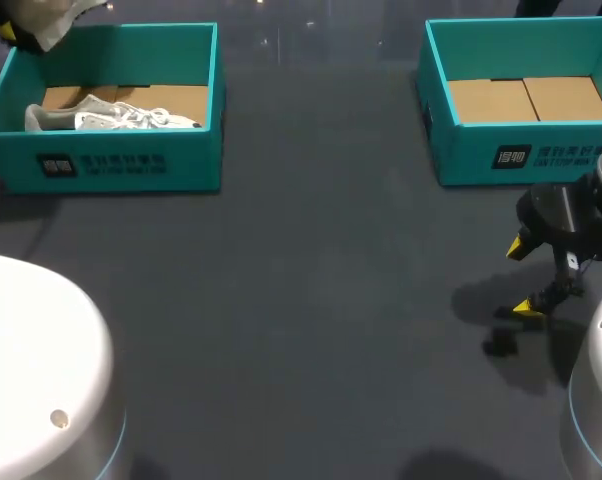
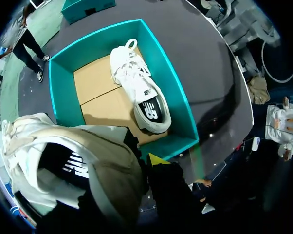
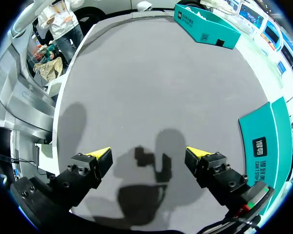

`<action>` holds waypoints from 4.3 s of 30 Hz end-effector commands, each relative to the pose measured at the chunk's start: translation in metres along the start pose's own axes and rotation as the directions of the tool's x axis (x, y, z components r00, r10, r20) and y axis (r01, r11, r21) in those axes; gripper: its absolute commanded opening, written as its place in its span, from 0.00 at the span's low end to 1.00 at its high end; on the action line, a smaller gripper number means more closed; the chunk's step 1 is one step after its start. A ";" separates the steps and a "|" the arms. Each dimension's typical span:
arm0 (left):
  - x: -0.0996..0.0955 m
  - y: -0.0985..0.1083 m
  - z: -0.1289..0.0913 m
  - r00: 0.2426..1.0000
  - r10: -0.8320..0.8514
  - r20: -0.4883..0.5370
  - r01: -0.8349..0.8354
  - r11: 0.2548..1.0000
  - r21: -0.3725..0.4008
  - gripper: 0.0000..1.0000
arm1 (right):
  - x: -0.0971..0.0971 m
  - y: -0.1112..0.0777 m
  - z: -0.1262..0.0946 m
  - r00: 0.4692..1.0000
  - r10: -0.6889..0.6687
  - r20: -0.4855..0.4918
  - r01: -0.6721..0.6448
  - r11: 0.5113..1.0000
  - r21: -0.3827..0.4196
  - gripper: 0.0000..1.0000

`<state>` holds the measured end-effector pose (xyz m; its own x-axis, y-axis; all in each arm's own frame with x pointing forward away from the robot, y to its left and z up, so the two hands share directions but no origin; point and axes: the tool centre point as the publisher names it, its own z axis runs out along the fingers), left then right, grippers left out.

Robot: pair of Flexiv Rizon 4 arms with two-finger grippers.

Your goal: Take the shoe out of the shoebox, open the shoe tongue, remove and reinsert the insole, then place the shoe into the shoebox

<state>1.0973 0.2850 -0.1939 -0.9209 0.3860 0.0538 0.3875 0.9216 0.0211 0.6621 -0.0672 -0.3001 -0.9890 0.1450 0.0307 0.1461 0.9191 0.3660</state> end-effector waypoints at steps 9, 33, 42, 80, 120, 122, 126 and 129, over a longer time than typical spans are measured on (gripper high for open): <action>-0.004 0.012 -0.006 0.904 0.425 -0.040 -0.426 0.897 -0.117 0.00 | 0.001 0.000 0.001 1.000 0.001 0.003 -0.001 1.000 0.003 1.00; -0.037 0.059 -0.012 0.565 0.823 -0.055 -0.825 0.562 -0.061 0.00 | 0.001 0.000 0.001 1.000 0.001 0.003 -0.001 1.000 0.003 1.00; -0.045 0.055 0.011 0.471 0.880 -0.063 -0.882 0.472 -0.010 0.00 | 0.001 0.000 0.001 1.000 0.001 0.003 -0.001 1.000 0.003 1.00; -0.057 0.029 0.091 0.426 0.896 -0.122 -0.895 0.437 0.084 0.00 | 0.001 0.000 0.001 1.000 0.001 0.003 -0.001 1.000 0.003 1.00; -0.091 0.021 0.163 0.516 0.840 -0.169 -0.843 0.533 0.073 0.00 | 0.001 0.000 0.001 1.000 0.001 0.003 -0.001 1.000 0.003 1.00; -0.092 0.022 0.166 0.513 0.841 -0.171 -0.844 0.531 0.076 0.00 | 0.001 0.000 0.001 1.000 0.001 0.003 -0.001 1.000 0.003 1.00; -0.091 0.022 0.174 0.506 0.845 -0.171 -0.848 0.524 0.083 0.00 | 0.001 0.000 0.001 1.000 0.001 0.003 -0.001 1.000 0.003 1.00; -0.089 0.022 0.178 0.506 0.846 -0.166 -0.847 0.524 0.090 0.00 | 0.001 0.000 0.001 1.000 0.001 0.003 -0.001 1.000 0.003 1.00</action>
<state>1.1738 0.2773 -0.3700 -0.1321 0.9683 0.2120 0.9810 0.1585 -0.1123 0.6622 -0.0672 -0.3001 -0.9890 0.1449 0.0307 0.1460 0.9190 0.3661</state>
